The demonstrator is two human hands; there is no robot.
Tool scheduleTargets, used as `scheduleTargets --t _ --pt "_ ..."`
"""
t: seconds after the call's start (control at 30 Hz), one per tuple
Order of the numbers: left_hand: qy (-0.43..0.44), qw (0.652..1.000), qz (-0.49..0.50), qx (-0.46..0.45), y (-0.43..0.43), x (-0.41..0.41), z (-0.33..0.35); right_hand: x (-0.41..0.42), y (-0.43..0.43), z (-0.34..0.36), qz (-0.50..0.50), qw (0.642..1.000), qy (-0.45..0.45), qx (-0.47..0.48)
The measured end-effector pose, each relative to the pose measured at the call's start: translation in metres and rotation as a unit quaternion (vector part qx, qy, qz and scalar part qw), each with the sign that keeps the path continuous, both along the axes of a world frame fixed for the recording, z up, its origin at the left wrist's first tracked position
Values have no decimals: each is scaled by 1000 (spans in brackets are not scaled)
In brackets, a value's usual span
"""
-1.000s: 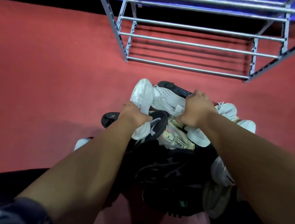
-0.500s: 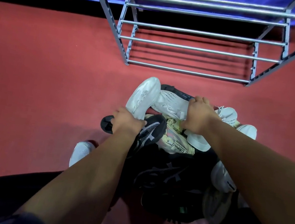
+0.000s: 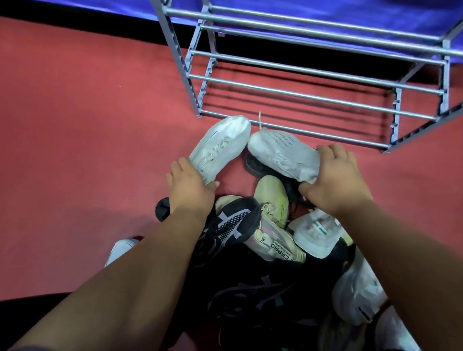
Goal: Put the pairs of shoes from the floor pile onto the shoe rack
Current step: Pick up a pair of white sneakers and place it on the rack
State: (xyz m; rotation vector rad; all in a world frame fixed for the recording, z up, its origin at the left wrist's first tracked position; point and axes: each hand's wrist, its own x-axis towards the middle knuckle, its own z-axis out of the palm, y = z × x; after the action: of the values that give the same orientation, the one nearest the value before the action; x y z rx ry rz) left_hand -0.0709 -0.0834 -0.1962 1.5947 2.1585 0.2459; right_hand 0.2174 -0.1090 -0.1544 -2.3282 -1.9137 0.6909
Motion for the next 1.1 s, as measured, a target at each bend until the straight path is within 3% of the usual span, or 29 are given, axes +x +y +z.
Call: scheduleTargets --t 0.13,0.23,0.27,0.33,0.4,0.43,0.53,0.63,0.73,0.83,0.93,1.1 --pt "-50 991 26 -122 1 5 -11 -3 3 -9 -87 993 37 -74" --pt "26 969 -10 -247 -3 9 -18 -9 0 -17 -108 983 71 -131" --pt "59 969 -41 -238 -5 13 -17 -8 -1 -19 -99 983 75 -137" --pt "86 979 -124 -134 -7 26 -11 -3 0 -18 -90 985 80 -123" --pt "40 976 -211 -40 -8 50 -4 10 5 -9 -104 986 84 -103" --pt "-9 968 -249 -38 -10 64 0 18 7 -3 -111 986 82 -97" --pt "-111 922 -340 -151 -24 112 17 45 5 15 -136 984 76 -81" --pt "-65 885 -404 -223 -48 155 35 72 -9 27 -163 982 44 -83" --pt "10 879 -403 -255 -67 186 35 92 -28 29 -191 978 17 -88" --pt "2 899 -351 -261 -76 196 23 104 -48 23 -227 969 14 -99" --pt "-10 922 -340 -188 -64 180 23 105 -64 16 -254 963 17 -87" --pt "93 933 -344 -49 -22 125 27 81 -66 9 -290 955 60 -28"
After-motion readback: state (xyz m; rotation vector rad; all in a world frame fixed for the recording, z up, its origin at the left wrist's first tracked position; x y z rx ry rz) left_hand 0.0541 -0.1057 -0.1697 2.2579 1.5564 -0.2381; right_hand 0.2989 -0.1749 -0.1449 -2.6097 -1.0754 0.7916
